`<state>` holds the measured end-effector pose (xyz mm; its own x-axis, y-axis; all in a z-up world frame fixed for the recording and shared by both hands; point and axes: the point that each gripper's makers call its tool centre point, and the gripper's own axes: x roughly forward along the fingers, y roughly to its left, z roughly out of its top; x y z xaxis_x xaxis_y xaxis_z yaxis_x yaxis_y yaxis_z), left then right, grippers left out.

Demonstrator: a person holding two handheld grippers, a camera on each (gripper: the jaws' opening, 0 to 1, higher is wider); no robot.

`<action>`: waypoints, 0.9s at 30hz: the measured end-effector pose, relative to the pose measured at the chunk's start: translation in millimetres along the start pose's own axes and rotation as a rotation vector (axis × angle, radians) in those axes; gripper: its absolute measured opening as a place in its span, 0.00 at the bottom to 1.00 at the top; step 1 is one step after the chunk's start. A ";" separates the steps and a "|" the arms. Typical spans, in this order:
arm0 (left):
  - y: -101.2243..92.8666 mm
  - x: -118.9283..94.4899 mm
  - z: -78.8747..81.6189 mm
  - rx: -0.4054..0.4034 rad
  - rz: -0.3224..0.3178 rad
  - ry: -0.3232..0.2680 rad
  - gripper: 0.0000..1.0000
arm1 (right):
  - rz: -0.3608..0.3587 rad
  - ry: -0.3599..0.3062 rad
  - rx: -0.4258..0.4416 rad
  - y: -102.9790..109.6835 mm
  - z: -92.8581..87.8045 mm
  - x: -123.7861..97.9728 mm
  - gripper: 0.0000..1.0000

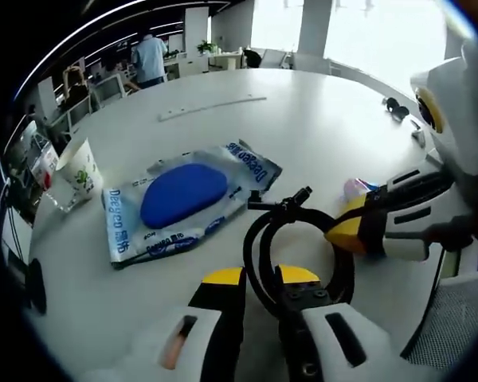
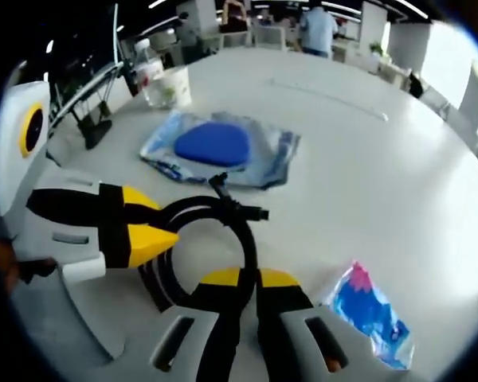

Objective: Arrange the tabletop items into an orderly group along one side of the table until the central work area is clear of visible clutter.

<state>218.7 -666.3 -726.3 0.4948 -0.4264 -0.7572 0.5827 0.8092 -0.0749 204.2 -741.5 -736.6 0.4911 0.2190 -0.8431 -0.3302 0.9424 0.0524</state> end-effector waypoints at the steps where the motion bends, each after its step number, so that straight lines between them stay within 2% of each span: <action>1: -0.2 0.2 -1.1 0.002 0.000 0.003 0.13 | 0.000 0.003 -0.006 0.3 -1.0 -0.2 0.03; 16: -1.9 3.3 -10.3 -0.006 -0.004 0.046 0.13 | 0.004 0.040 -0.008 1.2 -6.7 2.7 0.03; 27: -1.5 4.6 -10.7 0.006 -0.005 0.044 0.13 | 0.001 0.047 -0.016 1.1 -7.2 5.1 0.04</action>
<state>213.2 -665.2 -736.6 0.4631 -0.4116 -0.7849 0.5890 0.8047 -0.0744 200.6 -741.2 -744.7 0.4522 0.2077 -0.8674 -0.3437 0.9380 0.0454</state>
